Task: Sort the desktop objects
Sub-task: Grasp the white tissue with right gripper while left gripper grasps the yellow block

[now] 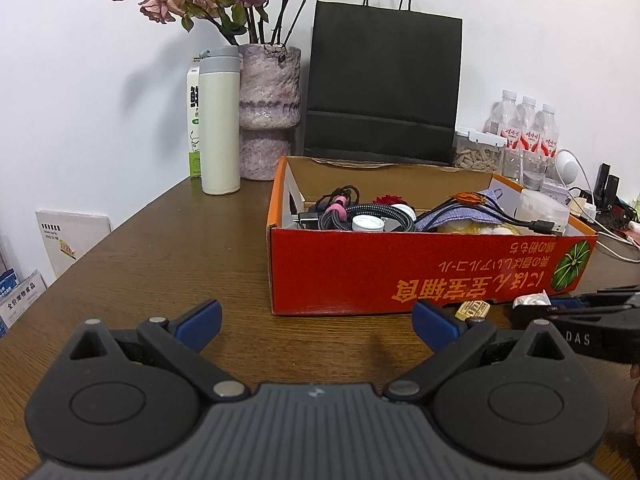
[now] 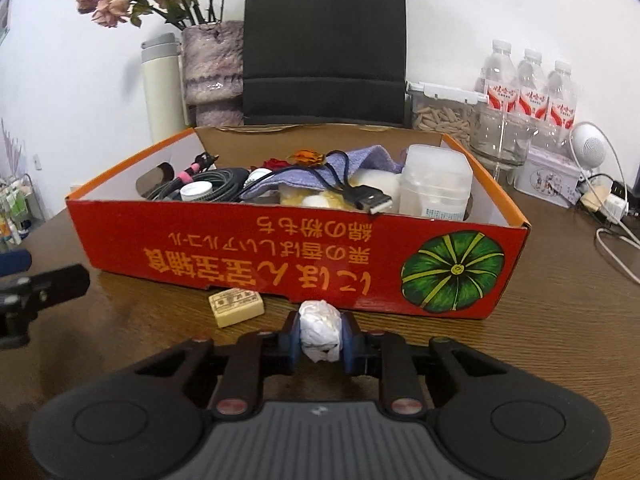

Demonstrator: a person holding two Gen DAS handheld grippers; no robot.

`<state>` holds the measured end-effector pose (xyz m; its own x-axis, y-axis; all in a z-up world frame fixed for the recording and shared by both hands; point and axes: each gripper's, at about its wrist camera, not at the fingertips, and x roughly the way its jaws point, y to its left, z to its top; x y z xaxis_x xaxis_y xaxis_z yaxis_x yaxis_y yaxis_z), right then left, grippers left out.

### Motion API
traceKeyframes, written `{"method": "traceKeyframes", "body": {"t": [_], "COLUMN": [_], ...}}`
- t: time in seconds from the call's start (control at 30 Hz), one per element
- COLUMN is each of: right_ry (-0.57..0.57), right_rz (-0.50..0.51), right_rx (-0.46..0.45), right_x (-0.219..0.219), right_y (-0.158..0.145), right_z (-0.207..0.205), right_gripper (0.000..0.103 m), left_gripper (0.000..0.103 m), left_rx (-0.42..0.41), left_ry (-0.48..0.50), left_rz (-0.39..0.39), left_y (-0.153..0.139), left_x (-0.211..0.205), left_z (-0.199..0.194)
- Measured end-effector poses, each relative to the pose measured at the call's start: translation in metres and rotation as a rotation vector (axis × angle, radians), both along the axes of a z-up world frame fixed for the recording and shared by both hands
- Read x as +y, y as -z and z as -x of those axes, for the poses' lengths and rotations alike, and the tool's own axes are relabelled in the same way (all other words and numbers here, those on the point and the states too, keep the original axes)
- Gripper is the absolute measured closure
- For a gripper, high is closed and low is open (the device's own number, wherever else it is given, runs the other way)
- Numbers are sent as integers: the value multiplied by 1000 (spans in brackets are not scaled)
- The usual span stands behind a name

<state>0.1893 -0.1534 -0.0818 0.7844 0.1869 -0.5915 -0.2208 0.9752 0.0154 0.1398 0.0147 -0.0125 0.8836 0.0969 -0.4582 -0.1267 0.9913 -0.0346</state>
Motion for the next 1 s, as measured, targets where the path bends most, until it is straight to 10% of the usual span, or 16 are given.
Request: {"method": "traceKeyframes", "body": {"t": [1.0], "right_ry": [39], "right_rz": [-17], "right_rx": [-48], "right_x": [-55], "right_y": [-9], "right_z": [8], "right_gripper": [84], "left_gripper": [0], "left_rx": [74], "left_ry": [111], "left_rz": [-49], "left_y": [8], "left_x": [-82], "left_z": [-40]}}
